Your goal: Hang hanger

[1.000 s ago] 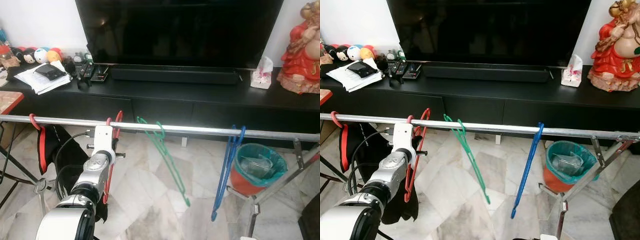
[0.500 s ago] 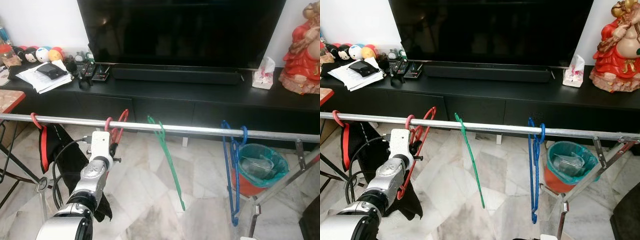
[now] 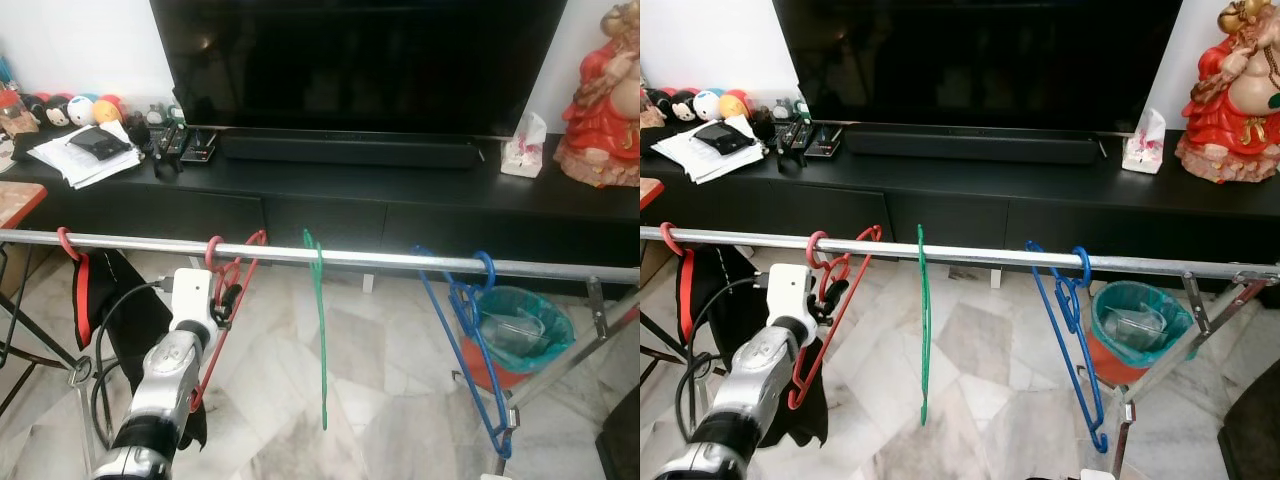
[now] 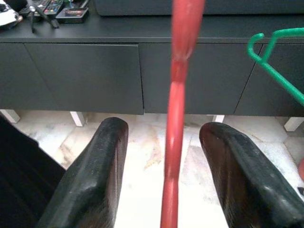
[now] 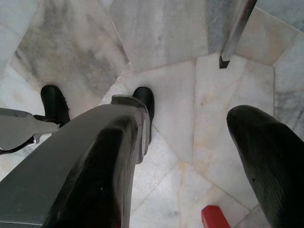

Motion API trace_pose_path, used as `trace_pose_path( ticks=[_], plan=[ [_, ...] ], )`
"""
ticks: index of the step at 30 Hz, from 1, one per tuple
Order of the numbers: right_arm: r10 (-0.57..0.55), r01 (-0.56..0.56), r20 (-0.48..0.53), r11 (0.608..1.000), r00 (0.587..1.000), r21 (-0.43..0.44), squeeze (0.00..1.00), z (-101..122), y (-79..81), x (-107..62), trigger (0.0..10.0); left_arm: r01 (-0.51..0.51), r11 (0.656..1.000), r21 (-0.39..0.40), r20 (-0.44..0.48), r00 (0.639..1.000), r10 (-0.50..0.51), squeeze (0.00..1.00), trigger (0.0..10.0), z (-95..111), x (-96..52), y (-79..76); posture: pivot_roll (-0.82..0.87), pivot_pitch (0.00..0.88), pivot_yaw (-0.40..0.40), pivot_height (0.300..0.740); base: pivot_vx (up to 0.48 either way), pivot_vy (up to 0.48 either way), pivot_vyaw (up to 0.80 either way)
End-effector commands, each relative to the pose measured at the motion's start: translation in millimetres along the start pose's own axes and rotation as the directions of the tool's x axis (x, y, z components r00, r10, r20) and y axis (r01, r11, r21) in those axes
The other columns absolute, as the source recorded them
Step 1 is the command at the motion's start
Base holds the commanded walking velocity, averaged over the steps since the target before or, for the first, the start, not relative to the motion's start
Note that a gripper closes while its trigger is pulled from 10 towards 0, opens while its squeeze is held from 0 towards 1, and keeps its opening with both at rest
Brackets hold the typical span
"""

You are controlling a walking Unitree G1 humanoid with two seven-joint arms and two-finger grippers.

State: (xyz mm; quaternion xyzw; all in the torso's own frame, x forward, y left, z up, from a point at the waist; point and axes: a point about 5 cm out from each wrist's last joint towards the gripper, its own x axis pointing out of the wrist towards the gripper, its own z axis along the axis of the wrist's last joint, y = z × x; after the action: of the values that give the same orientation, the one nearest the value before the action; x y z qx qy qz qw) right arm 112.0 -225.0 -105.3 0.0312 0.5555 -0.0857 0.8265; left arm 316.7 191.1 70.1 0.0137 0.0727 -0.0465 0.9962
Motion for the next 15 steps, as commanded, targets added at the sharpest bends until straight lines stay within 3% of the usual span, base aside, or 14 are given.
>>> trace_pose_path(
  ticks=[1, 6, 8, 9, 10, 15],
  plan=[
    [0.001, -0.001, 0.003, 1.000, 1.000, 0.002, 0.00, 0, 0.8, 0.0, 10.0, 0.012, 1.000, 0.002, 0.024, 1.000, -0.012, 1.00, 10.0, 8, -2.0, 0.7, 0.07, 0.000, 0.032, 0.740, 0.000, 0.000, 0.00],
    [0.001, -0.001, 0.001, 1.000, 1.000, 0.001, 0.00, -1, 0.5, -0.1, 10.0, 0.040, 0.999, 0.015, 0.044, 0.998, -0.041, 1.00, 10.0, 13, -19.5, 2.2, 0.07, 0.000, 0.035, 0.740, 0.000, 0.000, 0.00],
    [0.000, 0.000, -0.001, 1.000, 1.000, -0.002, 0.00, -2, 0.1, -0.2, 10.0, 0.013, 1.000, -0.014, 0.100, 0.995, -0.011, 1.00, 10.0, 21, -39.7, 10.5, 0.07, 0.000, 0.036, 0.740, 0.000, 0.000, 0.00],
    [0.000, 0.000, -0.001, 1.000, 1.000, -0.002, 0.00, -2, 0.1, -0.2, 10.0, 0.013, 1.000, -0.014, 0.100, 0.995, -0.011, 1.00, 10.0, 21, -39.7, 10.5, 0.07, 0.000, 0.036, 0.740, 0.000, 0.000, 0.00],
    [0.000, 0.000, -0.002, 1.000, 1.000, -0.003, 0.00, -2, -0.1, -0.3, 10.0, -0.002, 1.000, -0.030, 0.122, 0.993, 0.006, 1.00, 10.0, 22, -48.7, 14.1, 0.07, 0.000, 0.035, 0.740, 0.000, 0.000, 0.00],
    [0.000, 0.000, -0.004, 1.000, 1.000, -0.010, 0.00, -2, -0.5, -0.3, 10.0, -0.066, 0.998, -0.007, 0.085, 0.994, 0.067, 1.00, 10.0, 8, -69.7, 24.8, 0.08, 0.000, 0.030, 0.740, 0.000, 0.000, 0.00]
  ],
)
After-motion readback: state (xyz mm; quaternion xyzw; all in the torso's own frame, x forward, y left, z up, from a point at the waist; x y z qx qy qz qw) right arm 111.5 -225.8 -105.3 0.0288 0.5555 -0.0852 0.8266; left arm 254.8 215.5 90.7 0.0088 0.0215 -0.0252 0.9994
